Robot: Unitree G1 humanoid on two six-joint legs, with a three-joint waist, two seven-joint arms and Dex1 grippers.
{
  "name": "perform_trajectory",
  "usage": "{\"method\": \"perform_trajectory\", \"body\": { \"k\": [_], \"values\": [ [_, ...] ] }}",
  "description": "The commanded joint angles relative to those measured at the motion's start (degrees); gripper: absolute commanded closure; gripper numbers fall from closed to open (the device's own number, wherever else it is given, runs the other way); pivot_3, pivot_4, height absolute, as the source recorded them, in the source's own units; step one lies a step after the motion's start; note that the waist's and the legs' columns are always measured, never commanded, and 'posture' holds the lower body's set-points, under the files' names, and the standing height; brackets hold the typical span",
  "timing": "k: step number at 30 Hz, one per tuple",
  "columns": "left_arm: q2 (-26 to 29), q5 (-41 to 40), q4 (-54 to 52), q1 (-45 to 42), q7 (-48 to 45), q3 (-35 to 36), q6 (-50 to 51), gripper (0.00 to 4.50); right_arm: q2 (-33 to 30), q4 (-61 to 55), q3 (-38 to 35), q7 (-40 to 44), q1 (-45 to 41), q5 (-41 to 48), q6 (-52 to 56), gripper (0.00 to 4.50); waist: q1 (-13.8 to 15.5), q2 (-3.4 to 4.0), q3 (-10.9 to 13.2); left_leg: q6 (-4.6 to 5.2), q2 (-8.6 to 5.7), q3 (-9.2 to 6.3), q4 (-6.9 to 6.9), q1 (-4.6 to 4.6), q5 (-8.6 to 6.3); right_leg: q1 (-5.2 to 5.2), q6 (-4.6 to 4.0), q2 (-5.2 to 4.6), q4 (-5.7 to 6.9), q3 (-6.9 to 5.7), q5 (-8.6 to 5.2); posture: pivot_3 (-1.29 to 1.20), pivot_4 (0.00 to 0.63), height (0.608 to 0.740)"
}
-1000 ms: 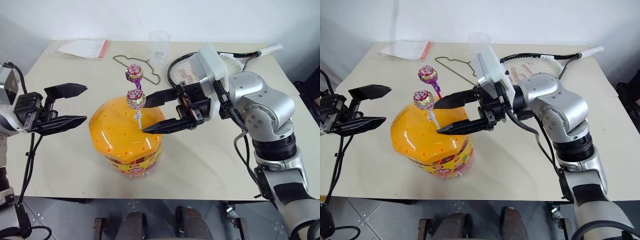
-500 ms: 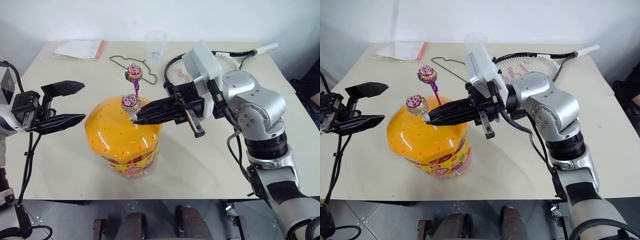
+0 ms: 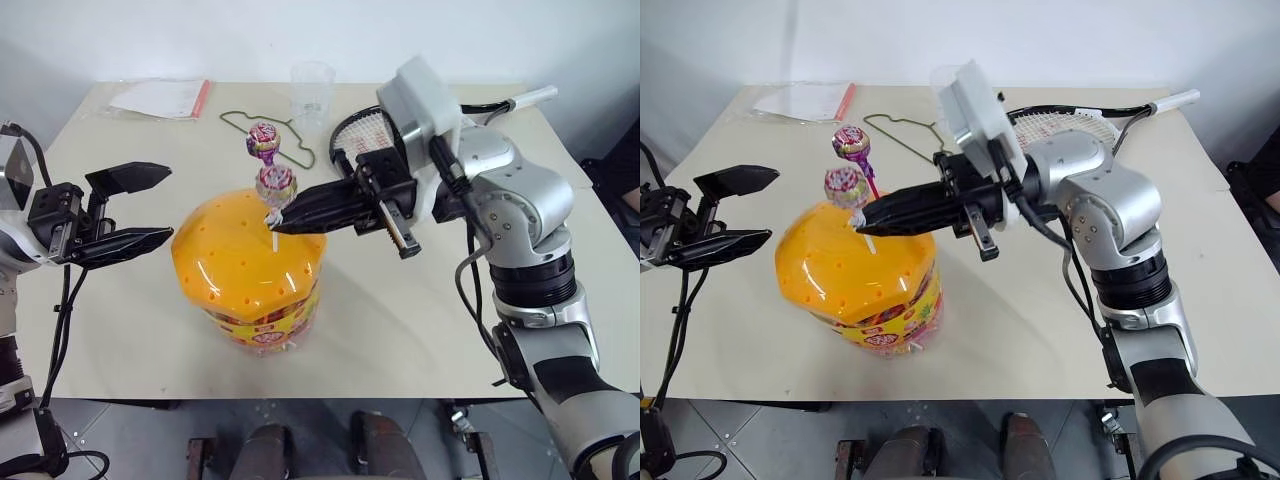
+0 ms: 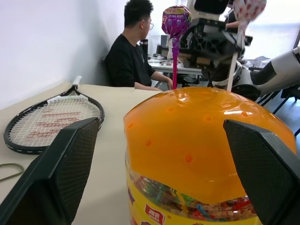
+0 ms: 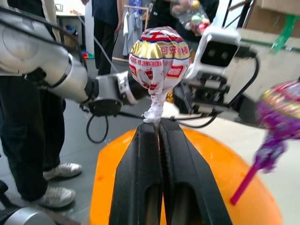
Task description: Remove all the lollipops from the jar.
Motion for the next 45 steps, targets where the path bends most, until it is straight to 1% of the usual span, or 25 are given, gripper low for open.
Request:
{"method": "perform_trajectory", "body": {
  "k": [1, 6, 9, 14, 15, 17, 19, 21, 23, 26, 28, 31, 33, 37, 41, 45],
  "values": [
    [0.14, -0.86, -0.87, -1.03, -0.03, 0.76, -1.11, 0.0, 0.37, 0.38, -2.29, 0.67, -1.45, 1.28, -0.74, 4.48, -0.01, 0.0, 0.0, 0.0, 0.0, 0.0, 0.0, 0.0, 0.0, 0.0, 0.0, 0.0, 0.0, 0.0, 0.0, 0.0, 0.15, 0.74],
    [-0.46, -0.94, -0.87, -1.24, 0.14, 0.47, -1.23, 0.0, 0.37, 3.08, -3.52, 1.68, -2.2, 1.03, -1.36, 4.48, 0.0, 0.0, 0.0, 0.0, -0.01, 0.0, 0.0, 0.0, 0.0, 0.0, 0.0, 0.0, 0.0, 0.0, 0.0, 0.0, 0.15, 0.74],
    [-0.55, -1.01, -0.67, -1.4, 0.01, 0.4, -1.19, 0.0, -2.25, 5.12, -5.47, 2.68, -2.67, 0.58, -1.32, 4.48, -0.01, 0.0, 0.0, 0.0, -0.01, 0.0, 0.0, 0.0, 0.0, 0.0, 0.0, 0.0, 0.0, 0.0, 0.0, 0.0, 0.15, 0.74],
    [-0.19, -1.51, -1.07, -0.54, -0.21, 1.22, -0.81, 0.0, -11.24, 1.43, -8.62, 3.69, 0.02, 3.37, 5.19, 4.48, 0.26, 0.0, 0.0, 0.04, -0.06, -0.05, 0.0, -0.03, -0.02, 0.01, 0.0, -0.06, -0.01, -0.03, 0.0, 0.0, 0.15, 0.74],
    [-0.02, -1.8, -1.37, -0.25, -0.17, 1.6, -0.5, 0.0, -13.04, 0.9, -9.1, 3.46, 0.84, 3.47, 6.34, 4.48, 0.23, 0.0, 0.0, 0.07, -0.06, -0.04, 0.0, -0.03, -0.04, 0.01, 0.0, -0.07, -0.02, -0.02, 0.0, 0.0, 0.15, 0.74],
    [0.37, -2.56, -2.26, 0.82, -0.23, 2.66, 0.15, 0.0, -17.07, -3.17, -12.01, 1.19, 3.0, 6.61, 10.82, 4.48, 0.19, 0.0, 0.0, 0.09, -0.05, -0.04, 0.0, -0.03, -0.05, 0.02, 0.0, -0.07, -0.04, -0.02, 0.0, 0.0, 0.15, 0.74],
    [1.44, -3.23, -2.74, 2.17, -0.61, 4.02, 0.86, 0.0, -22.33, -6.18, -15.51, -1.19, 7.2, 8.62, 15.51, 4.48, 0.21, 0.0, 0.0, 0.11, -0.05, -0.03, -0.01, -0.06, -0.07, 0.01, 0.0, -0.1, -0.06, -0.01, 0.0, 0.0, 0.15, 0.74],
    [2.39, -4.51, -3.21, 3.5, -0.66, 6.09, 1.83, 0.0, -27.49, -6.88, -17.32, -2.25, 12.66, 8.26, 18.6, 4.48, 0.24, 0.0, 0.0, 0.11, -0.03, -0.04, -0.03, -0.06, -0.07, 0.01, 0.0, -0.12, -0.1, -0.02, 0.0, 0.0, 0.15, 0.74],
    [2.92, -5.9, -4.06, 5.05, -0.54, 7.93, 3.25, 0.0, -30.27, -6.21, -19.11, -3.34, 17.88, 7.61, 19.53, 4.48, 0.08, 0.0, 0.0, 0.12, -0.03, -0.01, -0.03, -0.06, -0.08, 0.04, 0.0, -0.13, -0.17, 0.0, 0.0, 0.0, 0.15, 0.74],
    [4.37, -7.69, -6.32, 8.59, -0.62, 10.2, 6.2, 0.0, -31.16, -2.01, -21.87, -7.0, 25.3, 4.12, 17.69, 4.48, 0.05, 0.0, 0.0, 0.12, 0.04, 0.09, -0.04, 0.0, -0.09, 0.09, 0.01, -0.17, -0.24, 0.06, 0.01, 0.0, 0.15, 0.74],
    [5.06, -8.74, -7.21, 10.48, -0.84, 11.65, 7.41, 0.0, -30.46, -0.47, -23.35, -9.67, 27.77, 3.03, 16.71, 4.48, 0.11, 0.06, 0.04, 0.12, 0.03, 0.15, -0.04, 0.01, -0.09, 0.09, 0.01, -0.18, -0.24, 0.12, 0.01, 0.0, 0.15, 0.74],
    [5.91, -11.55, -8.58, 11.69, 0.56, 13.71, 10.46, 0.0, -29.63, 4.13, -23.01, -14.61, 29.97, -1.08, 15.0, 4.48, 0.15, 0.18, 0.11, 0.11, 0.03, 0.15, -0.04, 0.01, -0.09, 0.06, 0.02, -0.2, -0.23, 0.16, 0.01, 0.0, 0.15, 0.74],
    [6.79, -12.85, -9.2, 12.9, 0.7, 15.31, 12.33, 0.0, -29.32, 4.72, -23.08, -16.73, 32.23, -2.39, 14.71, 4.48, 0.14, 0.18, 0.11, 0.1, 0.05, 0.13, -0.04, 0.01, -0.08, 0.07, 0.01, -0.22, -0.24, 0.19, 0.01, 0.0, 0.15, 0.74],
    [7.65, -14.21, -10.3, 16.49, 0.39, 18.98, 14.15, 0.0, -29.62, 9.15, -19.62, -19.82, 38.45, -8.31, 13.49, 4.48, 0.16, 0.2, 0.12, 0.08, 0.06, 0.11, -0.1, 0.0, -0.1, 0.07, 0.01, -0.2, -0.28, 0.19, 0.01, 0.0, 0.15, 0.74],
    [8.03, -17.17, -11.88, 18.55, 0.46, 22.34, 16.41, 0.0, -30.17, 16.45, -17.93, -22.54, 39.03, -11.09, 17.63, 4.48, 0.2, 0.25, 0.15, 0.12, -0.02, 0.19, -0.03, 0.0, -0.09, 0.07, 0.02, -0.18, -0.26, 0.18, 0.01, 0.0, 0.15, 0.74],
    [8.99, -18.33, -12.95, 20.09, 1.12, 24.62, 18.25, 0.0, -28.46, 22.17, -17.93, -25.48, 35.37, -12.93, 17.45, 4.48, 0.12, 0.29, 0.16, 0.11, 0.03, 0.18, -0.03, 0.03, -0.09, 0.08, 0.01, -0.19, -0.26, 0.2, 0.01, 0.0, 0.15, 0.74]
  ]
}}
